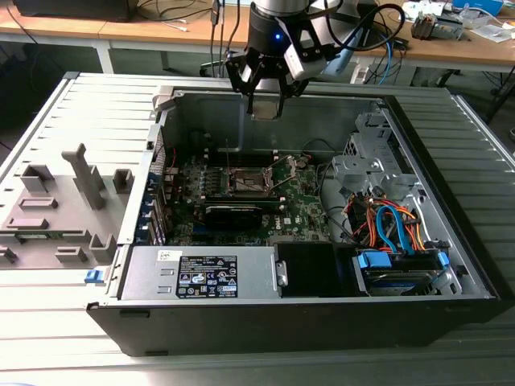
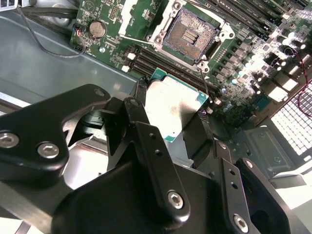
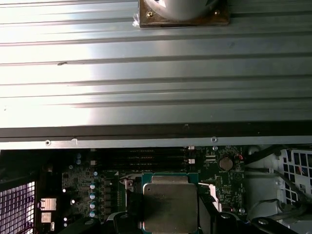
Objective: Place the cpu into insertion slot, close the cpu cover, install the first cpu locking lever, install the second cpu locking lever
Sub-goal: 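Place the cpu into insertion slot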
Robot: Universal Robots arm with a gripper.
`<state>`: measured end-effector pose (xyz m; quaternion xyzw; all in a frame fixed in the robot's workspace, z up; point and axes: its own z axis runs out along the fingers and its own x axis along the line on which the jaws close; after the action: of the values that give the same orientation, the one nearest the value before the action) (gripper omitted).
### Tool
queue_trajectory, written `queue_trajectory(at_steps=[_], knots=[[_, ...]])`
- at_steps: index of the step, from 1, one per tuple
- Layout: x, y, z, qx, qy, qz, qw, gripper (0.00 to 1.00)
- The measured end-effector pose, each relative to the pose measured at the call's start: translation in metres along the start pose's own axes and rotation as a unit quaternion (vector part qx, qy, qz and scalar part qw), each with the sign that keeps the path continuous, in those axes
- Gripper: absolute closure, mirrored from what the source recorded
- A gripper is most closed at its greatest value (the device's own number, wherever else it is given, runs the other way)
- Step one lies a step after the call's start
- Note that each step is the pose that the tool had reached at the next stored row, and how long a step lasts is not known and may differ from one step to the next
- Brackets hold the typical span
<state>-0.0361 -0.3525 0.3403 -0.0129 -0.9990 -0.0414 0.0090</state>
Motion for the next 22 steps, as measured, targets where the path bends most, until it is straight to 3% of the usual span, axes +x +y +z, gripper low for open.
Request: queue_trajectory(at_steps=[22], knots=[[-0.0001,-0.0005,0.0060,0.0038,-0.0001,0.000,0.99999,0.45]])
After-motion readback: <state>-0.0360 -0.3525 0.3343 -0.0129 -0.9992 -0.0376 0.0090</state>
